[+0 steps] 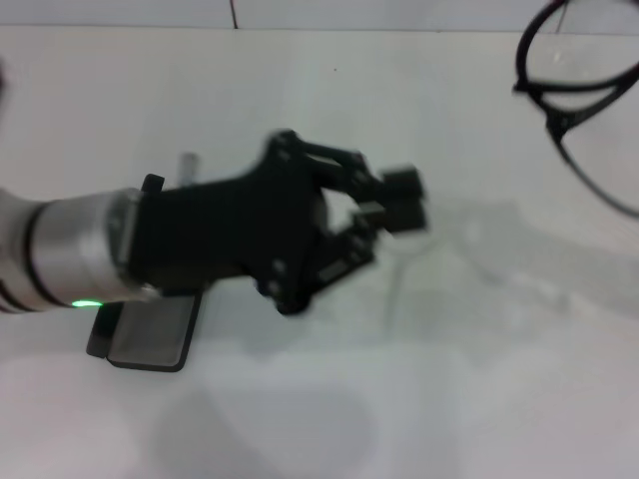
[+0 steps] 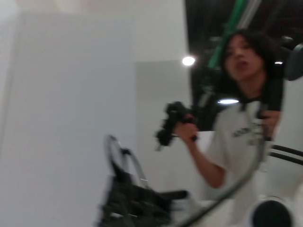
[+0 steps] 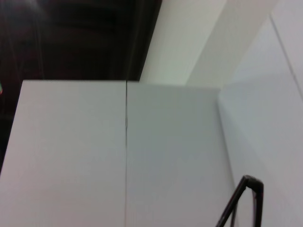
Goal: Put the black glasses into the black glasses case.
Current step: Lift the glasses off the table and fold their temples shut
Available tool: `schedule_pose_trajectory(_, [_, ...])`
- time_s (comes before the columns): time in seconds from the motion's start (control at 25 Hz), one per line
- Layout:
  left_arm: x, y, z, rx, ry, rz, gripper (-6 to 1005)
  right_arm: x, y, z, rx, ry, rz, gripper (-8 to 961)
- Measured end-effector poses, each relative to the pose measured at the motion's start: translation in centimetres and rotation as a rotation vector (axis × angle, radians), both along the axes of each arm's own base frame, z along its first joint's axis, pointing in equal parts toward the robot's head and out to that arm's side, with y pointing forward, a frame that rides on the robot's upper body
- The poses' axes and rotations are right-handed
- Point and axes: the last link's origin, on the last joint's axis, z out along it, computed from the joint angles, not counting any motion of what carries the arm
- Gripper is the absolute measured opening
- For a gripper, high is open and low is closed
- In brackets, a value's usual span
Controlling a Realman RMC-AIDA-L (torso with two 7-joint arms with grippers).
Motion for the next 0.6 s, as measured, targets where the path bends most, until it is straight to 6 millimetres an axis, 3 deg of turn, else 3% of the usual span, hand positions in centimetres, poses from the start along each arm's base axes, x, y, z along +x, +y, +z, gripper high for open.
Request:
schedule_pose_trajectory(0.32, [2.0, -1.1, -1.8, -0.077, 0.003, -0.116, 141, -2.1, 2.4, -1.6, 0.02, -0.015, 0.001, 87])
schedule_pose_trajectory(0.6, [2.2, -1.3, -1.6, -0.066, -0.033, -0.123, 142, -3.0, 3.8, -4.3, 0.006, -0.121, -0.021, 87])
